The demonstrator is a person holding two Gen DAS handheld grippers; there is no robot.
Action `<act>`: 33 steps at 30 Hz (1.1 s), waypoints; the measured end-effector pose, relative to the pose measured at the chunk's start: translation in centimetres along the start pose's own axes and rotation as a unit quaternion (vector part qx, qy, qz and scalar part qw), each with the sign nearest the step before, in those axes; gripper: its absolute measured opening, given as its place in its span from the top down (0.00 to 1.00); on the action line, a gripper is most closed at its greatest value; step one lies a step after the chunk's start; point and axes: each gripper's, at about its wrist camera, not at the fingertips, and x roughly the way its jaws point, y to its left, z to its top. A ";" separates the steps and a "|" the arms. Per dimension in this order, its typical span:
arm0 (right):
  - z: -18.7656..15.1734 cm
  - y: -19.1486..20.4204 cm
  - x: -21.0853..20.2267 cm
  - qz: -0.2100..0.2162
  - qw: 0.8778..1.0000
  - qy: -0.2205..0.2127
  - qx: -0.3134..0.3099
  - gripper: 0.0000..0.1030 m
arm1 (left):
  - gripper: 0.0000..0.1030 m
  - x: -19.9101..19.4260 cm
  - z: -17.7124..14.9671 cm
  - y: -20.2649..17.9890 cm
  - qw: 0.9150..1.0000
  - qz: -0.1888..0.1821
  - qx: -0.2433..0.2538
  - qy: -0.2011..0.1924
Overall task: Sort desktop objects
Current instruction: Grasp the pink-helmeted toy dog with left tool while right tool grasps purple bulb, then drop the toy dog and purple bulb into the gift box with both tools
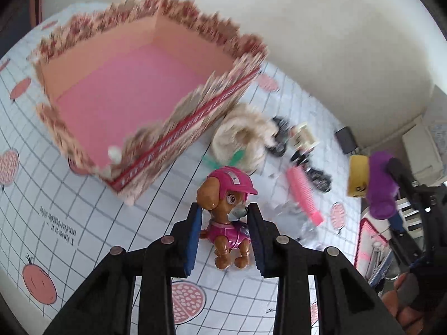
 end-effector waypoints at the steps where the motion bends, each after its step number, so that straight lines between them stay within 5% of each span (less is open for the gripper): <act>1: 0.0 0.3 -0.2 0.006 1.000 -0.006 -0.003 0.40 | 0.66 -0.8 0.2 -0.3 1.000 -0.003 0.005 -0.012; 14: 0.1 2.8 -0.8 0.028 0.999 -0.047 -0.004 0.40 | 0.66 -5.6 5.2 -1.7 0.994 -0.030 -0.005 -0.105; 20: -0.7 4.4 0.4 0.041 0.998 -0.037 -0.016 0.40 | 0.66 -6.9 6.9 1.2 0.988 -0.012 -0.038 -0.147; 33: -4.1 10.6 2.6 0.098 0.993 -0.009 -0.064 0.40 | 0.66 -8.4 7.9 8.5 0.979 0.012 -0.108 -0.171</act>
